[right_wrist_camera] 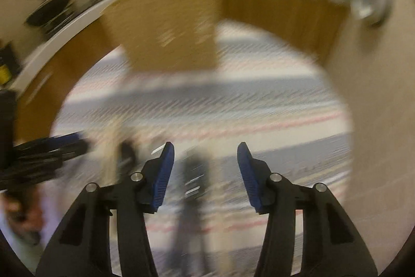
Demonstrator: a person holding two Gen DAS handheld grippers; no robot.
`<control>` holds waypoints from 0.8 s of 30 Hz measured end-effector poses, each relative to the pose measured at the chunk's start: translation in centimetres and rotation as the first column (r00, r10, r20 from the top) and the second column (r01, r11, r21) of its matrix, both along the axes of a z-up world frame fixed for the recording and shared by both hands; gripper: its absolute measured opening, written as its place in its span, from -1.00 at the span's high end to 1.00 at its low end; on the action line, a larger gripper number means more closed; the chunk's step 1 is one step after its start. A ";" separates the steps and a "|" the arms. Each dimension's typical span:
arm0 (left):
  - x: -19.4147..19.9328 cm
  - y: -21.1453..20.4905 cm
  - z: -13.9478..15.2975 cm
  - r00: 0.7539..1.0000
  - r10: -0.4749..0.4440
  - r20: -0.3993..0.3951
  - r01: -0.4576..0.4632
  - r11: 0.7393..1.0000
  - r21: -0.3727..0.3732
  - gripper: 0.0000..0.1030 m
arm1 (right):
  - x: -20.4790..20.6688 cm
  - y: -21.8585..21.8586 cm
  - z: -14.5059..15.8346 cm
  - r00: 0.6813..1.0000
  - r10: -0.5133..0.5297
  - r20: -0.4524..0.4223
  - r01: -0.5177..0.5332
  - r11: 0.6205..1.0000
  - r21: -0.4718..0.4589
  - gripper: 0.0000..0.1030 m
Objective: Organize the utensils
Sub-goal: 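Grasp a wooden chopstick with the left tool while the right tool grasps a clear plastic spoon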
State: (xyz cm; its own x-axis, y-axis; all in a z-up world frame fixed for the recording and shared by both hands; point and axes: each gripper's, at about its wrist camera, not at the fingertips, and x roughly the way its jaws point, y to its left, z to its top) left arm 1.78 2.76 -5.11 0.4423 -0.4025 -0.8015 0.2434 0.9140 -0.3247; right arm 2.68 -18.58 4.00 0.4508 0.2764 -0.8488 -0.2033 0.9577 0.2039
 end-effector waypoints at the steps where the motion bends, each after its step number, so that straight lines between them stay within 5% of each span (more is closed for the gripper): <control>1: 0.0 -0.4 -0.6 1.000 -0.010 -0.025 0.010 1.000 0.005 0.30 | 0.0 1.0 -0.6 0.998 0.043 -0.046 -0.041 0.999 0.034 0.22; 3: 0.1 -0.8 -1.2 0.998 -0.011 -0.061 0.012 1.000 0.005 0.51 | 0.1 2.4 -1.6 0.994 0.068 -0.083 -0.067 0.998 0.017 0.26; 14: -0.5 -4.2 -0.9 0.999 -0.026 0.029 0.019 0.977 0.214 0.52 | 1.7 5.0 -5.1 0.980 0.032 -0.195 -0.038 0.999 -0.026 0.52; 17: -0.4 -3.8 -0.9 0.999 -0.037 0.028 0.030 0.979 0.204 0.84 | 2.2 5.6 -5.7 0.982 0.007 -0.187 -0.018 0.998 -0.055 0.60; 24: -0.3 -0.4 -0.8 1.000 -0.014 -0.007 0.015 0.991 0.134 0.90 | 3.4 7.3 -6.1 0.983 -0.022 -0.184 0.003 0.995 -0.103 0.60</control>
State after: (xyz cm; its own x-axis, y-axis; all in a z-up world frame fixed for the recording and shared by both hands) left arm 1.48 2.34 -5.92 0.4323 -0.2981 -0.8510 0.2555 0.9456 -0.2014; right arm 6.12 -11.29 -2.11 0.2864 0.1798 -0.9411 -0.1590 0.9775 0.1384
